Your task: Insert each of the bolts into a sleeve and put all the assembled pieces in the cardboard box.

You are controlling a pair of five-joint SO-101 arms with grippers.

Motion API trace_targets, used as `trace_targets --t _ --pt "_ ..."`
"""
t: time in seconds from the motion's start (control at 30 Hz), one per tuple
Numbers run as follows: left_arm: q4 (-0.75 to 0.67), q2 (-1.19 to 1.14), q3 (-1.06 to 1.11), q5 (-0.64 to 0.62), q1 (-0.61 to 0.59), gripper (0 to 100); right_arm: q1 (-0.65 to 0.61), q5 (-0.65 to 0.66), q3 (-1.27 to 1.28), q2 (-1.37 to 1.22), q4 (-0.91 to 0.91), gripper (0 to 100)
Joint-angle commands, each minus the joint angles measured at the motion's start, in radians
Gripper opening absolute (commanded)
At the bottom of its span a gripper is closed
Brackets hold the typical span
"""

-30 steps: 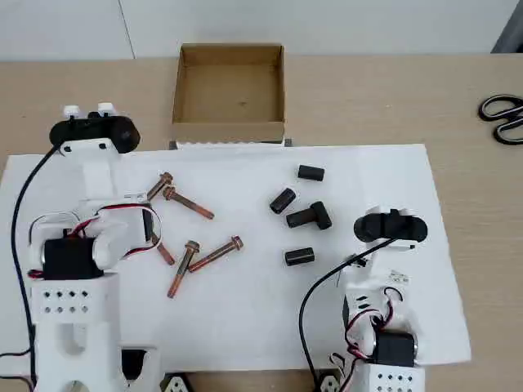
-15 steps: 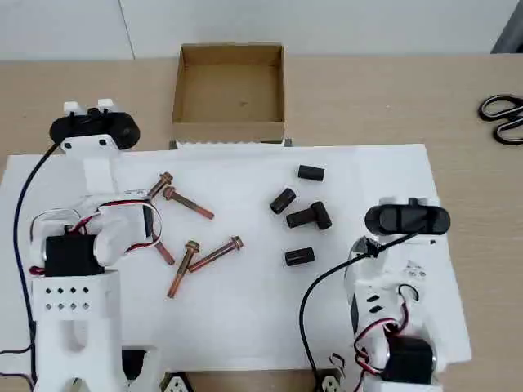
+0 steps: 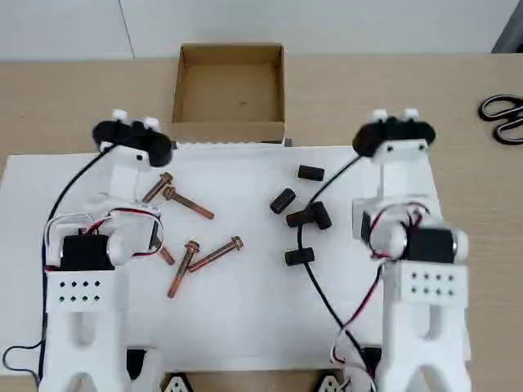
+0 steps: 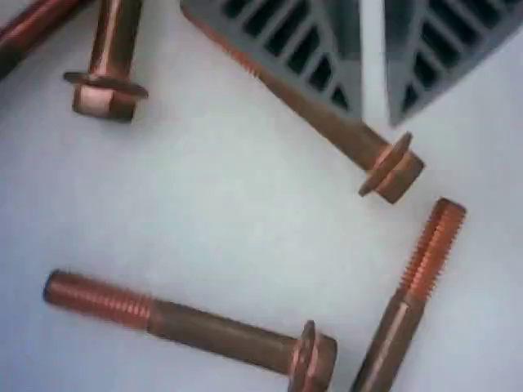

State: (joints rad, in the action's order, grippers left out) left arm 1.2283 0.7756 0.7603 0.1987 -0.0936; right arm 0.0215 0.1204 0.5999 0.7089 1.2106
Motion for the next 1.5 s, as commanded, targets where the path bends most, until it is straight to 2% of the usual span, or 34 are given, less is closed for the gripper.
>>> trace_targets --t 0.0,0.1,0.33,0.53,0.67,0.8,0.93,1.07,1.47 --pt "-0.023 -0.002 0.012 0.029 0.002 1 -0.025 0.123 -0.181 -0.136 0.005 0.8" --pt "-0.054 -0.002 0.045 0.029 0.002 1 -0.088 0.212 -0.285 -0.262 0.028 0.9" --pt "-0.210 -0.002 0.166 0.020 0.002 8 -0.124 0.215 -0.643 -0.645 0.240 8.4" --pt "-0.242 -0.002 0.213 -0.038 0.003 9 -0.173 0.209 -0.993 -0.918 0.461 10.6" --pt "-0.262 -0.002 0.252 -0.064 0.003 9 -0.240 0.163 -1.031 -0.949 0.467 10.8" --pt "-0.347 -0.002 0.341 -0.072 0.003 9 -0.282 0.278 -1.030 -0.984 0.455 13.5" --pt "-0.430 -0.002 0.403 -0.077 0.003 9 -0.266 0.410 -1.034 -1.058 0.441 14.7" --pt "-0.488 -0.002 0.438 -0.077 0.003 9 -0.245 0.488 -1.085 -1.110 0.429 14.7" --pt "-0.514 -0.002 0.460 -0.077 0.003 9 -0.231 0.543 -1.402 -1.317 0.435 16.8"
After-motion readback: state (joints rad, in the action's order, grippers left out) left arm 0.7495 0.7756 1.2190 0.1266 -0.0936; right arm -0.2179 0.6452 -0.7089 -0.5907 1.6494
